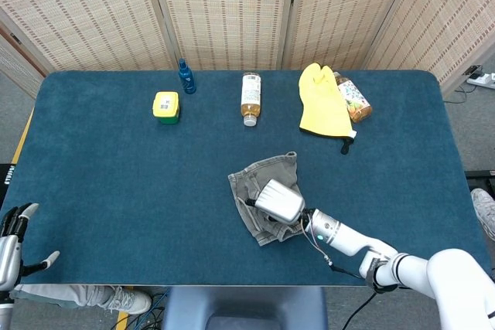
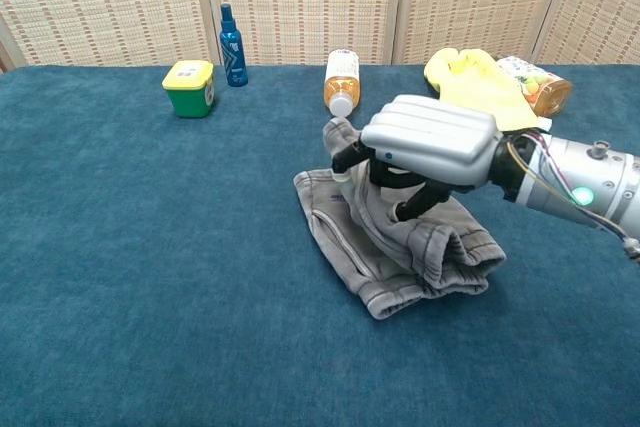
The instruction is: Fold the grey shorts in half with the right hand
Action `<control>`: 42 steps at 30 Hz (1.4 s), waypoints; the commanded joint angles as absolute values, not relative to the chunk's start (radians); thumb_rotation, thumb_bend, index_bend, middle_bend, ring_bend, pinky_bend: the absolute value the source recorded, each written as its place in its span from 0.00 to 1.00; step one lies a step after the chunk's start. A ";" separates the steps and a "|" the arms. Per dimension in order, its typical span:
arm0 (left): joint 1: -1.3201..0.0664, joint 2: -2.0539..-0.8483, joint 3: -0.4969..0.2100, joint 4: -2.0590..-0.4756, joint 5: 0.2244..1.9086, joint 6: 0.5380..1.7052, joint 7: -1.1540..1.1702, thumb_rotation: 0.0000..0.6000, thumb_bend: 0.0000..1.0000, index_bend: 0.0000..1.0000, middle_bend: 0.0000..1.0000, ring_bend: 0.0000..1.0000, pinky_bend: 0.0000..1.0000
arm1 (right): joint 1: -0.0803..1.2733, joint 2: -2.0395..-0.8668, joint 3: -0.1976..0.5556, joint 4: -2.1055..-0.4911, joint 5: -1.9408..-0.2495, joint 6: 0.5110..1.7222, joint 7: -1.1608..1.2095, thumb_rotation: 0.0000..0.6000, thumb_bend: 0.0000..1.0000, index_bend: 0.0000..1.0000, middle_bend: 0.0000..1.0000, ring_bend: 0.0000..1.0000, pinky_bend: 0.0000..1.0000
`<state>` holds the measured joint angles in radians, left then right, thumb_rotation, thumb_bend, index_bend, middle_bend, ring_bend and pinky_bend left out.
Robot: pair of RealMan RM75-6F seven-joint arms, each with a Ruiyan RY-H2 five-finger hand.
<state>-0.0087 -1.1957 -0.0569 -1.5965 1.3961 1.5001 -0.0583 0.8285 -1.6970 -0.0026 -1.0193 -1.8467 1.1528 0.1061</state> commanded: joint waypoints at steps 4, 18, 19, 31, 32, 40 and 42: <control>-0.005 -1.193 -0.056 -1.596 1.394 1.501 -0.059 1.00 0.17 0.14 0.12 0.06 0.28 | 0.848 -1.738 0.005 -1.001 -1.814 1.115 0.099 1.00 0.48 0.69 1.00 1.00 0.98; 0.006 -1.189 -0.051 -1.597 1.397 1.507 -0.065 1.00 0.17 0.14 0.12 0.06 0.28 | 0.854 -1.746 0.027 -1.114 -1.686 0.974 -0.028 1.00 0.34 0.20 0.96 1.00 0.98; 0.008 -1.189 -0.051 -1.597 1.397 1.509 -0.067 1.00 0.17 0.14 0.12 0.06 0.28 | 0.851 -1.742 0.030 -1.130 -1.674 0.967 -0.043 1.00 0.32 0.18 0.96 1.00 0.98; 0.008 -1.184 -0.057 -1.604 1.410 1.518 -0.071 1.00 0.17 0.14 0.12 0.06 0.28 | 0.785 -1.620 0.102 -1.309 -1.579 1.056 -0.155 1.00 0.15 0.09 0.95 1.00 0.98; 0.007 -1.183 -0.057 -1.605 1.411 1.518 -0.071 1.00 0.17 0.14 0.12 0.06 0.28 | 0.778 -1.605 0.108 -1.323 -1.573 1.065 -0.160 1.00 0.15 0.09 0.95 1.00 0.98; -0.012 -1.182 -0.068 -1.611 1.416 1.504 -0.058 1.00 0.17 0.14 0.12 0.06 0.28 | 0.670 -1.418 0.104 -1.465 -1.517 1.161 -0.247 1.00 0.17 0.09 0.93 0.97 0.98; -0.018 -1.185 -0.070 -1.614 1.418 1.500 -0.054 1.00 0.17 0.14 0.12 0.06 0.28 | 0.635 -1.374 0.098 -1.506 -1.498 1.188 -0.280 1.00 0.22 0.10 0.91 0.96 0.98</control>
